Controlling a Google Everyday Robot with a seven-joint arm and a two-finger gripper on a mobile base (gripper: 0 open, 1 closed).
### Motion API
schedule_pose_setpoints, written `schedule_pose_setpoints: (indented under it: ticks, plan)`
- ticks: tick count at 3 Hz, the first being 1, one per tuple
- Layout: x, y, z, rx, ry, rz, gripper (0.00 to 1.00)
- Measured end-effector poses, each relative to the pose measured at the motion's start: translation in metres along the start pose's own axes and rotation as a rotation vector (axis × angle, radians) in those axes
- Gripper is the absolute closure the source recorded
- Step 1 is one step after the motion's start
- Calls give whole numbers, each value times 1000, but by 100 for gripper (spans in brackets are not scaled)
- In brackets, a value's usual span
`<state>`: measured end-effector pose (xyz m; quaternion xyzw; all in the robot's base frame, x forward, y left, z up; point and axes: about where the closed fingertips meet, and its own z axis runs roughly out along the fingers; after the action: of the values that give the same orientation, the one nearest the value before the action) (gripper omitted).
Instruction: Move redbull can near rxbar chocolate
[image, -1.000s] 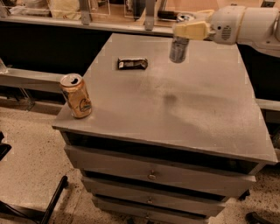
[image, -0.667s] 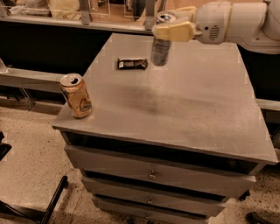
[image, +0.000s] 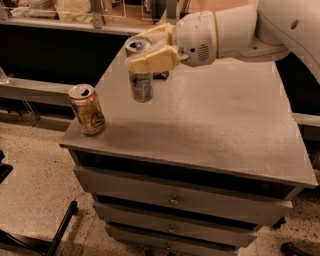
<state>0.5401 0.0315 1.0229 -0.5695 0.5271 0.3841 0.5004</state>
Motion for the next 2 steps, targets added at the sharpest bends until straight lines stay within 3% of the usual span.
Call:
schedule_pose_setpoints:
  ticks: [1, 2]
  plan:
    - [6, 30, 41, -109, 57, 16, 100]
    - [10, 43, 69, -175, 56, 66, 100]
